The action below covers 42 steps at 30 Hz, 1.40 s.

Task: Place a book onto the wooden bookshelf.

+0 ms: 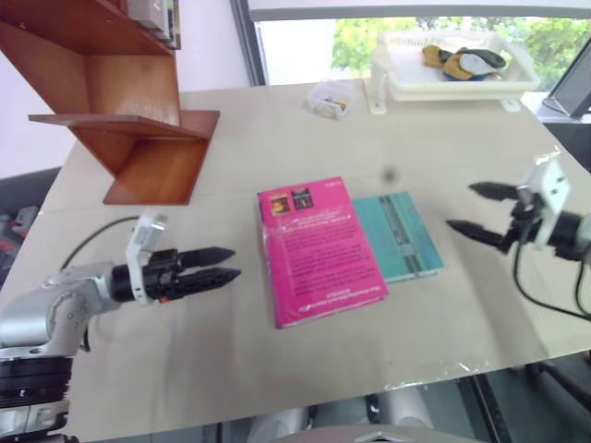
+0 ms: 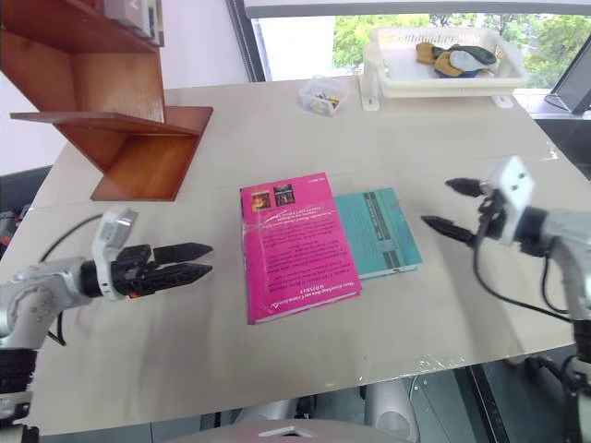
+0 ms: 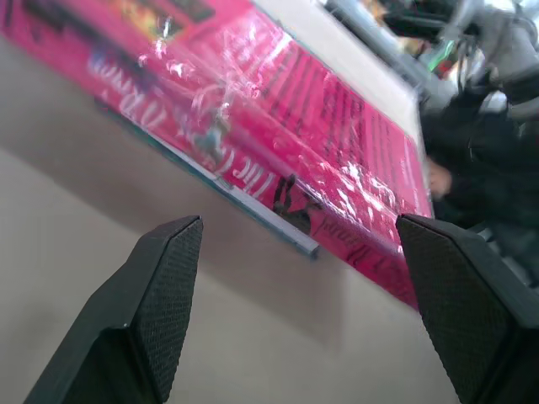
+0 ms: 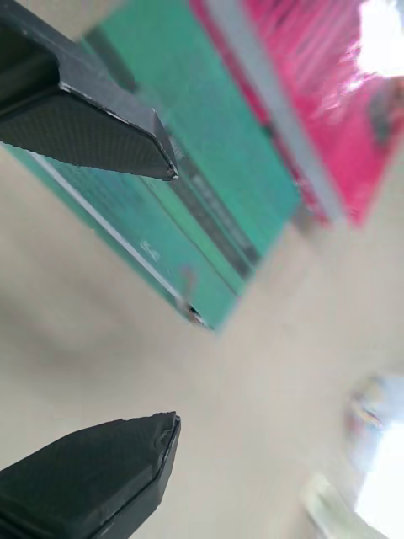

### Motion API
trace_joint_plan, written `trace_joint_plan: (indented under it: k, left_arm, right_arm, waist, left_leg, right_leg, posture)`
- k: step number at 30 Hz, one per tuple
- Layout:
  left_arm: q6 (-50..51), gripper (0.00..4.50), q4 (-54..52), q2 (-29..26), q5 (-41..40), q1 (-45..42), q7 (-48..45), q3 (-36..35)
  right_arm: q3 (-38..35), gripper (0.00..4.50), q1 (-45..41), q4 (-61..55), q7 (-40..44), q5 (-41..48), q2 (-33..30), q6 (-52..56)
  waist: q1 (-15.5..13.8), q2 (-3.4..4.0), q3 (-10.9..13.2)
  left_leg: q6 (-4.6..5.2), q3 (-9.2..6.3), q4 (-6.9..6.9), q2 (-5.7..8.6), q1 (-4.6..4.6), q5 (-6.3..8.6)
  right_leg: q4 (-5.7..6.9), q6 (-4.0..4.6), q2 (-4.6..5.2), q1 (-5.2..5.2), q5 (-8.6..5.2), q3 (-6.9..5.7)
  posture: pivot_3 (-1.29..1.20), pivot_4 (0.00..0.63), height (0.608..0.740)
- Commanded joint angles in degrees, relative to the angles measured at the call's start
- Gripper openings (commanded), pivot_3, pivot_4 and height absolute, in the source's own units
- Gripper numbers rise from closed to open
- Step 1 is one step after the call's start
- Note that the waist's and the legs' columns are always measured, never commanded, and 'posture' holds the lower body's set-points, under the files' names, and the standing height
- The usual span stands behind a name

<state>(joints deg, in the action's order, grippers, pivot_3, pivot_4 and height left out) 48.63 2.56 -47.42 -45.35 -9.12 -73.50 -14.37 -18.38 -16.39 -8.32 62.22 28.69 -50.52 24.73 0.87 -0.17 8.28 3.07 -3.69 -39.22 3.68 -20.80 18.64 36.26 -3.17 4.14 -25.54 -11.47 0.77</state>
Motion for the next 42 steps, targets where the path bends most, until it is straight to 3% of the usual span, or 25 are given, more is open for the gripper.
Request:
trace_joint_plan:
  k: [1, 6, 9, 14, 23, 27, 32, 42]
  left_arm:
    - [6.0, 3.87, 3.2, 2.3, -3.3, -2.4, 2.2, 0.2]
    - [13.6, 3.87, 7.4, 8.2, -6.1, -5.5, 6.0, 1.2]
    - [16.7, 3.87, 7.6, 10.8, -7.1, -6.4, 7.5, 1.6]
    - [21.7, 3.87, 9.7, 15.4, -10.1, -8.7, 10.9, -0.3]
    - [23.6, 3.87, 13.0, 17.9, -9.4, -10.2, 10.4, 2.4]
    - [23.4, 2.64, 14.7, 17.4, -8.9, -11.5, 8.6, 3.0]
    - [24.5, 0.34, 16.8, 16.0, -8.7, -13.1, 7.8, 2.8]
    - [25.1, 0.19, 13.1, 13.9, -11.4, -11.7, 7.8, -1.8]
  right_arm:
    - [-6.2, 4.50, 2.6, -7.2, 3.2, 6.5, -3.3, 2.3]
    - [-11.5, 4.50, 14.8, -17.5, 12.6, 13.5, -9.3, 7.8]
    - [-12.5, 4.50, 19.3, -20.1, 13.9, 13.4, -11.6, 8.8]
    - [-14.0, 4.50, 22.9, -19.6, 14.0, 10.3, -13.0, 7.5]
    - [-16.6, 4.50, 25.8, -19.2, 14.9, 8.7, -12.9, 5.9]
    - [-17.5, 4.50, 26.2, -19.0, 15.2, 8.4, -12.9, 5.7]
    - [-17.6, 4.50, 25.9, -18.9, 15.0, 8.4, -12.9, 5.8]
    - [-17.0, 4.50, 24.9, -17.9, 13.7, 8.6, -11.7, 5.6]
  waist:
    - [-0.1, -0.03, 0.0]
    - [-0.8, -0.07, -0.1]
    - [-0.8, -0.11, -0.1]
    - [-1.1, -0.21, -0.1]
    - [-1.7, -0.20, -0.1]
    - [-1.7, -0.20, -0.1]
    - [-1.7, -0.20, -0.1]
    - [-1.6, -0.21, -0.1]
  left_leg:
    - [0.00, -0.01, -0.01, 0.00, 0.02, 0.00]
    - [0.01, -0.02, -0.06, 0.03, -0.03, 0.01]
    - [0.02, -0.06, -0.11, 0.04, -0.05, 0.01]
    - [0.01, -0.07, -0.18, 0.03, 0.14, 0.00]
    - [0.00, -0.10, -0.19, 0.05, 0.15, 0.00]
    - [0.00, -0.11, -0.19, 0.05, 0.16, 0.00]
    - [0.00, -0.13, -0.20, 0.06, 0.16, 0.00]
    - [0.00, -0.13, -0.19, 0.05, 0.14, 0.00]
  right_leg:
    - [0.01, 0.00, 0.01, 0.03, 0.00, -0.01]
    - [-0.03, -0.01, 0.06, 0.05, 0.00, 0.03]
    - [-0.02, -0.02, 0.10, 0.06, 0.01, 0.07]
    - [0.04, -0.02, 0.11, 0.23, 0.01, 0.13]
    - [0.00, -0.02, 0.11, 0.27, 0.00, 0.10]
    - [0.00, -0.01, 0.11, 0.27, 0.00, 0.10]
    - [0.00, -0.01, 0.11, 0.28, 0.00, 0.08]
    - [-0.02, -0.01, 0.12, 0.27, 0.00, 0.10]
  posture:
    - [0.00, 0.150, 0.740]
    - [0.00, 0.150, 0.740]
    - [0.00, 0.150, 0.740]
    - [0.00, 0.150, 0.740]
    - [0.00, 0.150, 0.740]
    - [0.00, 0.150, 0.740]
    - [0.00, 0.150, 0.740]
    - [0.00, 0.150, 0.740]
